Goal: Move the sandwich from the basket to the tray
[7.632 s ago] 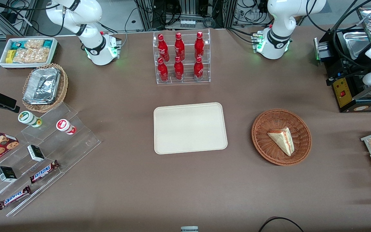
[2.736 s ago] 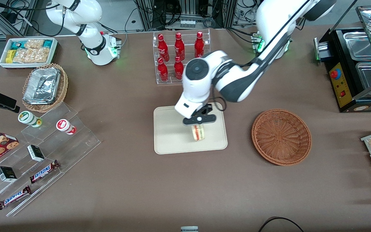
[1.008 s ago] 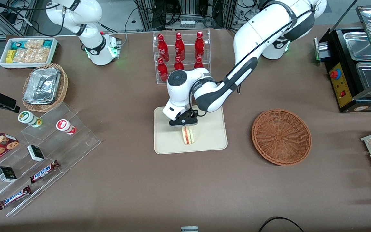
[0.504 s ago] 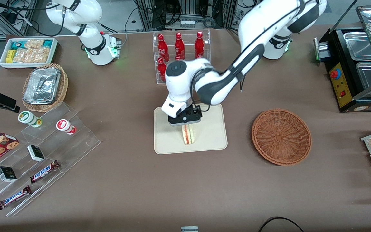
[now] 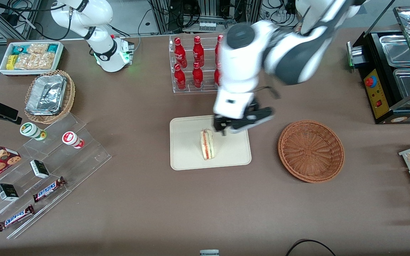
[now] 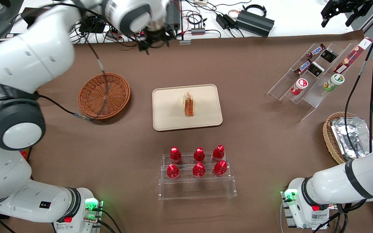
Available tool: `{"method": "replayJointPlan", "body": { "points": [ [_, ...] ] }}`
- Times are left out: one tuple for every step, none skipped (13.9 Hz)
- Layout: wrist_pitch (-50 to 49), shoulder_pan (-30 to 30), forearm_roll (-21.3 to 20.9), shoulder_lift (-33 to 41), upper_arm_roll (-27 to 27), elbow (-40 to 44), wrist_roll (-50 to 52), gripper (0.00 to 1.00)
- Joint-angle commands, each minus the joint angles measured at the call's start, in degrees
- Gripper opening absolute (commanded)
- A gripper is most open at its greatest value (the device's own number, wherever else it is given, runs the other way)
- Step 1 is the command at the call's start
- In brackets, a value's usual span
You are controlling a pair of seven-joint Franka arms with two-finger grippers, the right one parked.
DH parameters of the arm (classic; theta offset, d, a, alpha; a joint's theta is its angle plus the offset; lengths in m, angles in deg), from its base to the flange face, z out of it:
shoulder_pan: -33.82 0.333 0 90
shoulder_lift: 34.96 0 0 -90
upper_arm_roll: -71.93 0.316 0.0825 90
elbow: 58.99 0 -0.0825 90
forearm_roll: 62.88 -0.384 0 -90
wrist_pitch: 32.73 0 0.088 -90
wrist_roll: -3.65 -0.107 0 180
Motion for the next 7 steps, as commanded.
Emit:
{"method": "replayJointPlan", "body": {
  "points": [
    [-5.72, 4.00, 6.45, 5.74, 2.85, -1.72, -9.54, 1.00],
    [-7.22, 4.10, 8.73, 7.85, 6.35, -1.90, -13.85, 1.00],
    [-9.24, 4.10, 12.24, 9.96, 10.82, -2.07, -20.15, 1.00],
    [-11.96, 4.10, 15.32, 11.89, 15.22, -2.07, -27.09, 1.00],
    [-14.42, 4.18, 16.65, 13.39, 18.13, -2.16, -32.64, 1.00],
    [-16.45, 4.97, 17.02, 14.45, 20.08, -2.16, -37.40, 1.00],
    [-17.68, 6.19, 17.02, 15.16, 20.53, -2.16, -40.75, 1.00]
  ]
}}
